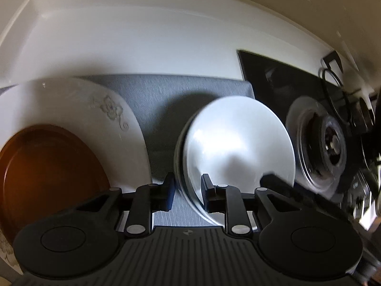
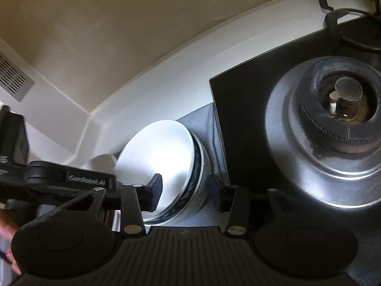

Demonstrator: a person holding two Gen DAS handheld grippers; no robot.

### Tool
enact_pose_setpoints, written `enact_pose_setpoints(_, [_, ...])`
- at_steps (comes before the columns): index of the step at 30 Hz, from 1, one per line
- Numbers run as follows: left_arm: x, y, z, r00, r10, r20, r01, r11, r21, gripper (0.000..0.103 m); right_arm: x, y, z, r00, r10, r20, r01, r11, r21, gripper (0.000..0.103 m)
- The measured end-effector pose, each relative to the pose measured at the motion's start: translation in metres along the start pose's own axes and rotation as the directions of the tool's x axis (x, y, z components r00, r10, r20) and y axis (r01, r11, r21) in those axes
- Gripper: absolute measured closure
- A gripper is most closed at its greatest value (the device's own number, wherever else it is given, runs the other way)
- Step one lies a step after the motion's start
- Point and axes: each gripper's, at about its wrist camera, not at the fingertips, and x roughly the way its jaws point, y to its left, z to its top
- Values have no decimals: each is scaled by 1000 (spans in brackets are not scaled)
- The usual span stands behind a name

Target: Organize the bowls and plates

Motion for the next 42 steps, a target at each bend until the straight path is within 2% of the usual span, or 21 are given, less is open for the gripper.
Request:
enact_pose_setpoints(1, [-1, 0, -4, 1000, -7, -13, 7, 1000, -4, 78, -1, 0, 0, 1000, -15, -9, 15, 1000, -6, 73])
enact_pose_setpoints(5, [-5, -2, -27, 1000, 1, -28, -2, 1000, -9, 78, -10, -1, -8, 999, -10, -51, 9, 1000, -16, 73])
enact_pose_setpoints(7, [-6, -7, -34, 1000, 18, 3, -18, 1000, 21, 76, -12, -1, -14, 998, 1, -57, -3, 999, -40, 66])
enact_pose_setpoints(8, [-6, -9, -35, 1000, 21, 6, -21, 1000, 23, 76, -9, -2, -15, 997, 6, -78, -9, 999, -42, 64])
enact_pose_setpoints(9, [-4, -10, -34, 1000, 23, 0, -23, 1000, 19, 74, -4, -3, -17, 995, 14, -98, -18, 999, -39, 57])
enact_pose_setpoints(10, [-1, -11, -33, 1000, 23, -7, -22, 1000, 16, 71, 1, -3, -18, 994, 19, -112, -23, 999, -32, 55])
enact_pose_setpoints(13, [6, -8, -31, 1000, 6, -6, -6, 1000, 8, 66, 7, -2, -21, 996, 15, -83, -16, 1000, -11, 52])
enact_pose_setpoints(16, [9, -1, -30, 1000, -27, -7, 27, 999, -32, 68, 11, -6, -21, 996, 32, -84, -30, 999, 35, 50])
enact_pose_setpoints(18, [8, -2, -31, 1000, -27, -6, 27, 999, -36, 69, 14, -7, -22, 996, 34, -82, -32, 999, 25, 51])
enact_pose_setpoints(21, [3, -7, -35, 999, -33, -21, 32, 999, -28, 71, 9, 0, -24, 997, -42, -58, 40, 999, -36, 66])
enact_pose_setpoints(26, [-12, -19, -42, 1000, -16, -14, 16, 1000, 1, 71, -8, 7, -28, 997, -57, -42, 54, 996, -74, 66])
enact_pose_setpoints(31, [-34, -24, -47, 999, -31, 8, 31, 999, 6, 71, -31, 10, -23, 999, -39, -10, 39, 999, -36, 66])
enact_pose_setpoints(35, [-63, -20, -53, 998, -15, 53, 14, 1000, 10, 71, -45, 32, -22, 1000, -26, 2, 26, 999, -40, 65])
enact_pose_setpoints(42, [-118, 23, -69, 991, 56, 123, -49, 997, -57, 70, -42, 92, -26, 998, 58, -32, -61, 992, -112, 65])
